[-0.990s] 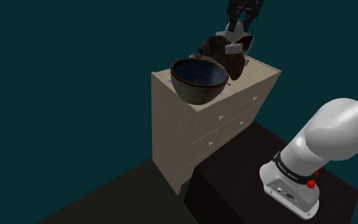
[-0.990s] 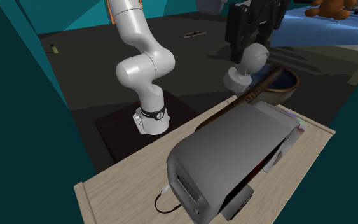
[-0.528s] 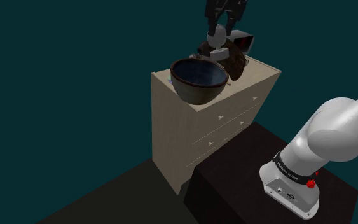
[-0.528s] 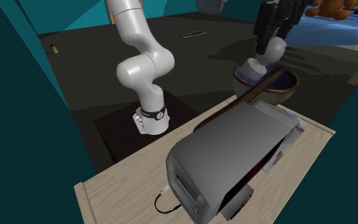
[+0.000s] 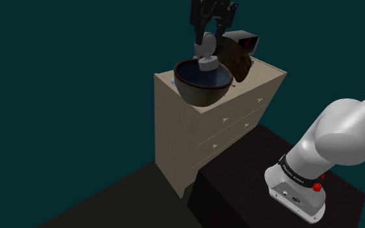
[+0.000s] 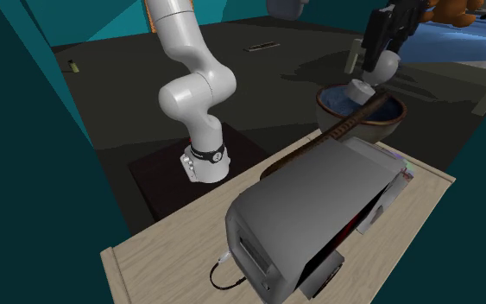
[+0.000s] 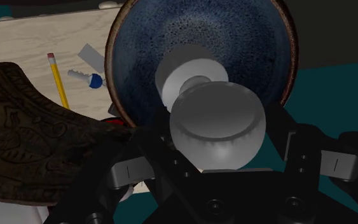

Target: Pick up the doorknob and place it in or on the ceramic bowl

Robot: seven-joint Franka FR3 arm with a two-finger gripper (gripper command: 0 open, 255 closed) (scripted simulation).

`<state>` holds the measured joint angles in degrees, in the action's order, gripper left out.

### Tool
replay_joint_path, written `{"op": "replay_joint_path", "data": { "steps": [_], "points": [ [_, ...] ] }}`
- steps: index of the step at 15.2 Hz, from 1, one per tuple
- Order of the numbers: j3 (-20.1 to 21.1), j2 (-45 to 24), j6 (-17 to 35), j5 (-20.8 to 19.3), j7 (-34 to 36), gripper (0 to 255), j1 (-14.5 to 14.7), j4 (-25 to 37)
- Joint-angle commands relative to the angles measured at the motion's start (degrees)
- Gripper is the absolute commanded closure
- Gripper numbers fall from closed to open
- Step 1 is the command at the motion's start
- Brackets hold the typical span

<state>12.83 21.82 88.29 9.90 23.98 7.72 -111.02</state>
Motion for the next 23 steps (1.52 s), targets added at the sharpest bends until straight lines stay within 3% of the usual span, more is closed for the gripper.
{"op": "replay_joint_path", "data": {
  "steps": [1,10,18,19,23],
  "points": [
    [0.1,0.2,1.5,0.1,0.0,255,0.1,-1.6],
    [0.5,1.3,8.4,0.6,-0.8,255,0.3,-9.7],
    [0.5,1.3,8.4,0.6,-0.8,255,0.3,-9.7],
    [0.5,1.3,8.4,0.6,-0.8,0,0.3,-9.7],
    [0.5,1.3,8.4,0.6,-0.8,0,0.3,-9.7]
  ]
}}
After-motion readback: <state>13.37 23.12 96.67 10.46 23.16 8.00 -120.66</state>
